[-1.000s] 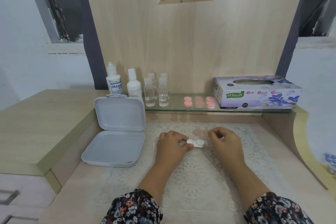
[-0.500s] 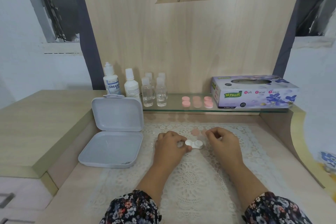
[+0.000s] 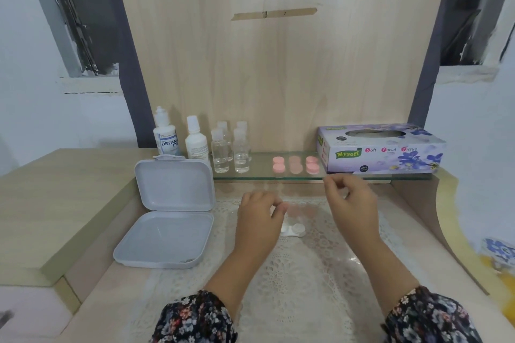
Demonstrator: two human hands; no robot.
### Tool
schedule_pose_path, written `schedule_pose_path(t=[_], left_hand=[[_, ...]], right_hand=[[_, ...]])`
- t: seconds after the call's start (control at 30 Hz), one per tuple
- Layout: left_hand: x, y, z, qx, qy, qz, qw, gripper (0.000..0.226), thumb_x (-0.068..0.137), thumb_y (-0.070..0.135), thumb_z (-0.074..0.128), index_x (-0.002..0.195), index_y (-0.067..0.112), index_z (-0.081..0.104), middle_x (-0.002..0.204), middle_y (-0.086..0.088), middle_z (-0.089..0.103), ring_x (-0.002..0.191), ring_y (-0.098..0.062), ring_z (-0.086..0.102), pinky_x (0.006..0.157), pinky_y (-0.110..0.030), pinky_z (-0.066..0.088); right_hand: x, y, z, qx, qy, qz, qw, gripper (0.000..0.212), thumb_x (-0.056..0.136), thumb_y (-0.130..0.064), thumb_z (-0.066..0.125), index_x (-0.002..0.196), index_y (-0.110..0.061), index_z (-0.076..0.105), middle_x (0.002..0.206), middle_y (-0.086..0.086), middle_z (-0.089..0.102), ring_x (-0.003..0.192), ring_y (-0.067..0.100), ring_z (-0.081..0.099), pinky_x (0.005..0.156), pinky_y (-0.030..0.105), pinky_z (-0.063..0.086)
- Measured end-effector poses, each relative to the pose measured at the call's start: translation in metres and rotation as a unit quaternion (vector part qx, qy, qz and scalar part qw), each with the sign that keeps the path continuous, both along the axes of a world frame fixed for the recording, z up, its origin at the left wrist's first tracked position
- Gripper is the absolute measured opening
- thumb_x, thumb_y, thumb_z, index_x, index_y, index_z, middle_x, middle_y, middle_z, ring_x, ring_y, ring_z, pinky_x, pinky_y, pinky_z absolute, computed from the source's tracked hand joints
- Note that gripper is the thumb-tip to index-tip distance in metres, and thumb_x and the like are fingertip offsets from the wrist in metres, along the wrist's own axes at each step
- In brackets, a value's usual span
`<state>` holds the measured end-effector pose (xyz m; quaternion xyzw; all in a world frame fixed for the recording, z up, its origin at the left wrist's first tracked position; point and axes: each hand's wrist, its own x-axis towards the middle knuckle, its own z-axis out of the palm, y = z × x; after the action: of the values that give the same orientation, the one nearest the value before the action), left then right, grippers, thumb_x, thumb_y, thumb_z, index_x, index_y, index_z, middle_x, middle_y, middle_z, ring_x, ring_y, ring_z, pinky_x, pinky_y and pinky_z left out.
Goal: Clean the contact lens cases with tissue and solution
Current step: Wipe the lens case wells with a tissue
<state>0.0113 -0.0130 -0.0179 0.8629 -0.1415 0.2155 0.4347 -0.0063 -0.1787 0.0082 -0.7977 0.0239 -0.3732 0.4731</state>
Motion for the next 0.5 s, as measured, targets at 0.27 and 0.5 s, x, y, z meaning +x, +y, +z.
schedule_pose_path(t=[0.27,0.5], left_hand=[[0.033,-0.061,0.069,0.002,-0.082,-0.111,0.99,0.022,0.092,0.017,0.049,0.093,0.006,0.068,0.097,-0.007,0.067,0.095,-0.022,0.056,0.084,-0.036,0.045],[0.053,-0.098,0.084,-0.004,-0.061,-0.145,0.988,0.029,0.097,0.014,0.045,0.11,0.002,0.067,0.108,-0.018,0.067,0.098,-0.031,0.061,0.083,-0.04,0.047]], right_hand=[[0.046,-0.041,0.06,-0.15,-0.105,-0.151,0.971,0.021,0.086,-0.017,0.057,0.079,-0.007,0.073,0.081,0.008,0.071,0.081,0.027,0.06,0.075,0.037,0.041],[0.097,-0.085,0.096,-0.169,0.207,-0.162,0.95,0.026,0.082,-0.022,0.066,0.064,-0.005,0.063,0.061,0.011,0.06,0.065,0.03,0.06,0.058,0.029,0.045]])
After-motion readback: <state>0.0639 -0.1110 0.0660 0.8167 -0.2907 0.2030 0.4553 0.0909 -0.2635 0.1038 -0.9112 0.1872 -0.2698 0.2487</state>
